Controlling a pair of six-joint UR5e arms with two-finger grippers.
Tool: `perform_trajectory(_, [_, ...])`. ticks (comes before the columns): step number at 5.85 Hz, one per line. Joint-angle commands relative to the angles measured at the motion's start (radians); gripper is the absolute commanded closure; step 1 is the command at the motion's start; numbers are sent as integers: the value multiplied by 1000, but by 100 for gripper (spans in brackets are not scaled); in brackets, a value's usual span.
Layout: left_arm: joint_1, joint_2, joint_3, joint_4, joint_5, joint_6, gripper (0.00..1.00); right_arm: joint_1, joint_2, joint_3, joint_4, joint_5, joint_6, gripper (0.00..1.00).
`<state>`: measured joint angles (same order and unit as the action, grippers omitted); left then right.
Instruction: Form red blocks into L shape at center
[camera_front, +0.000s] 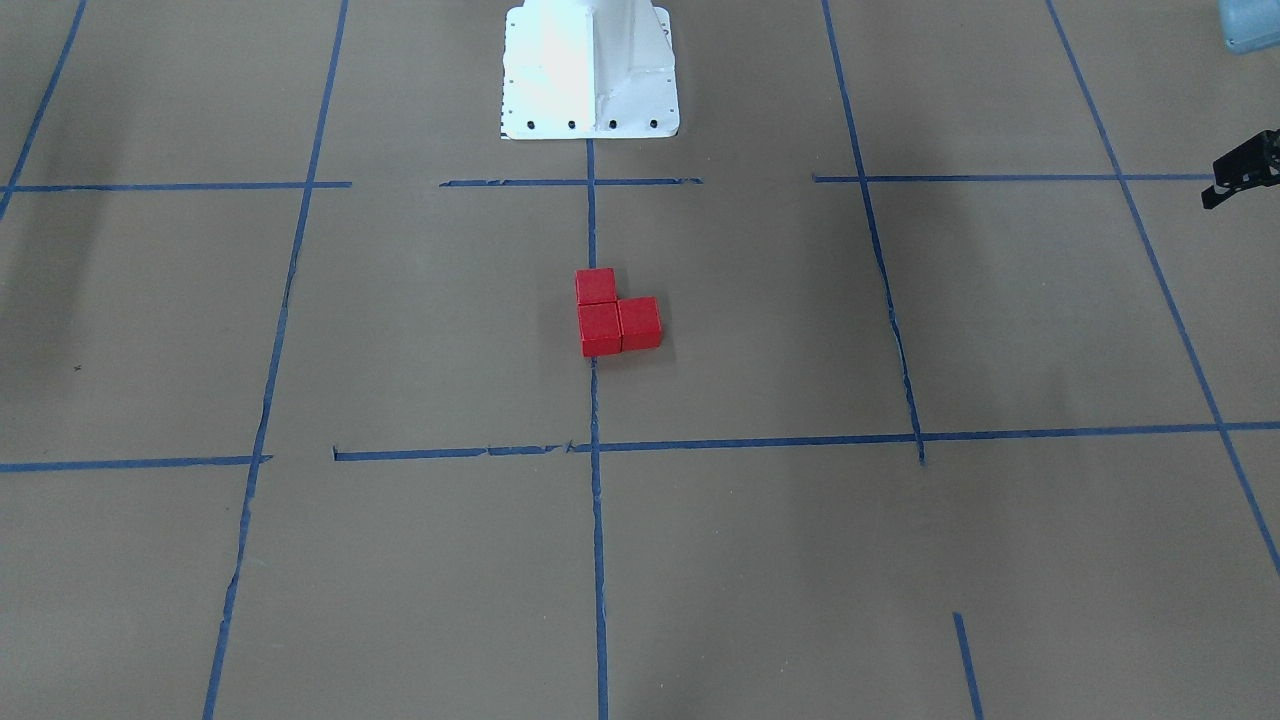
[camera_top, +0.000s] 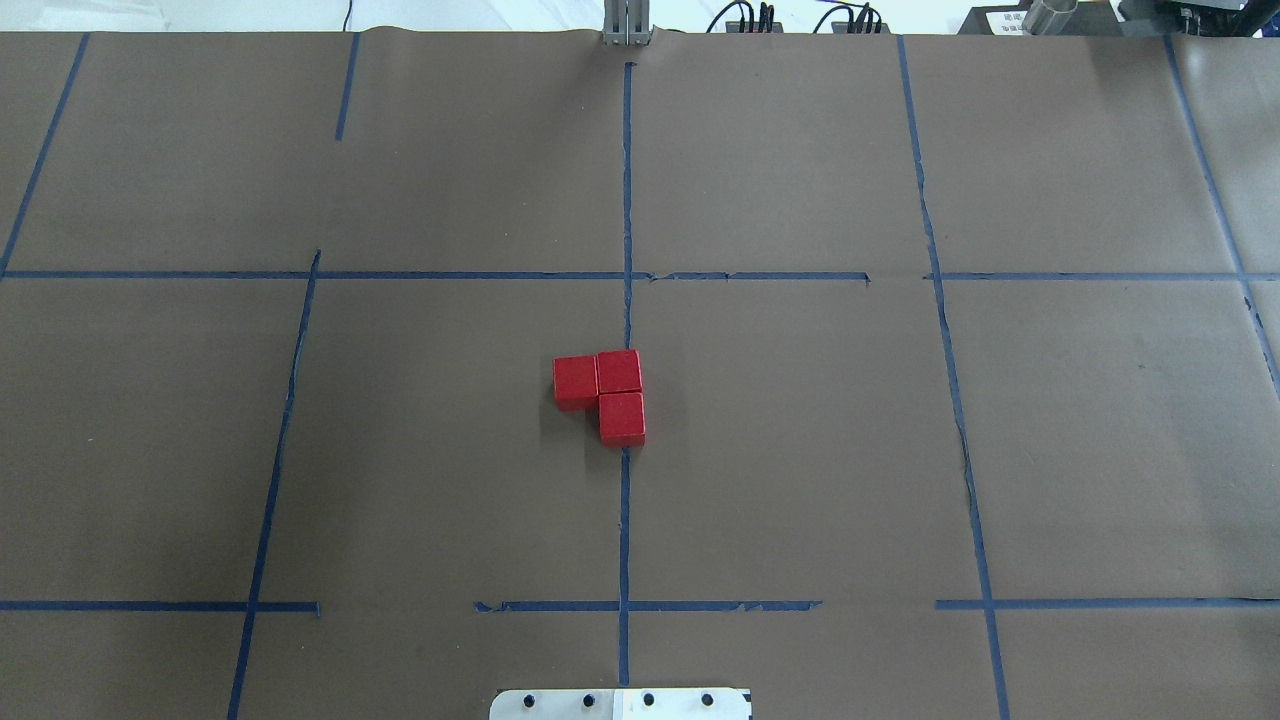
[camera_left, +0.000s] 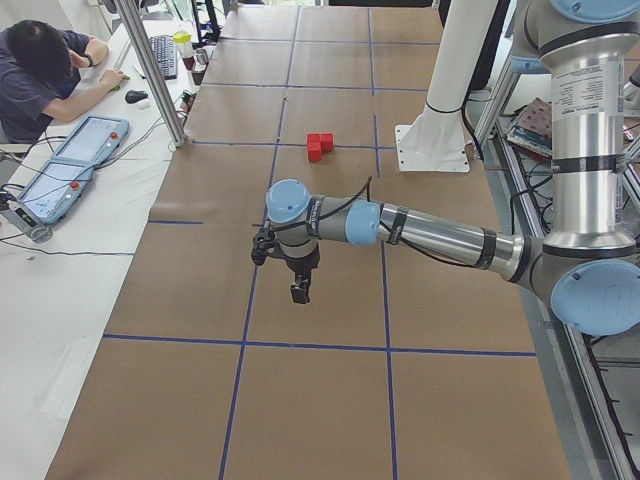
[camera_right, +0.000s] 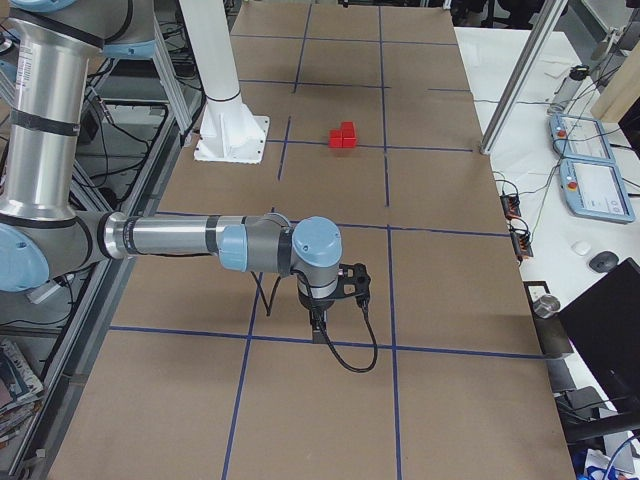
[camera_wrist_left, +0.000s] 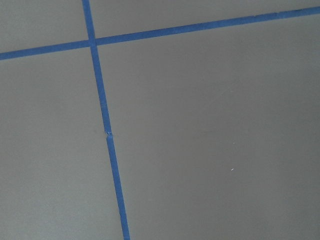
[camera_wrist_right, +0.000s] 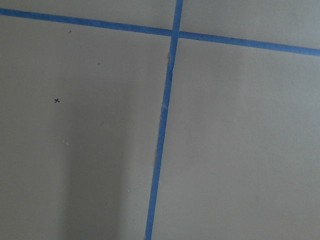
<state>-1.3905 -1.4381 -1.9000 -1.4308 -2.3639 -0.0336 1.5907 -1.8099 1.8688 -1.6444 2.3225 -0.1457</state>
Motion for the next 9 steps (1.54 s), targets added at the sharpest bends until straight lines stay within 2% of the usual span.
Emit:
perform_trajectory(1, [-62, 24, 60, -25, -5, 62, 0, 0, 0, 3, 0, 0, 0, 0])
perform_trajectory(2, [-103, 53, 70, -26, -5, 158, 0, 0, 0, 4, 0, 0, 0, 0])
perform_trajectory(9, [-104, 56, 47, -17, 9, 152, 0, 0, 0, 4, 0, 0, -2, 0])
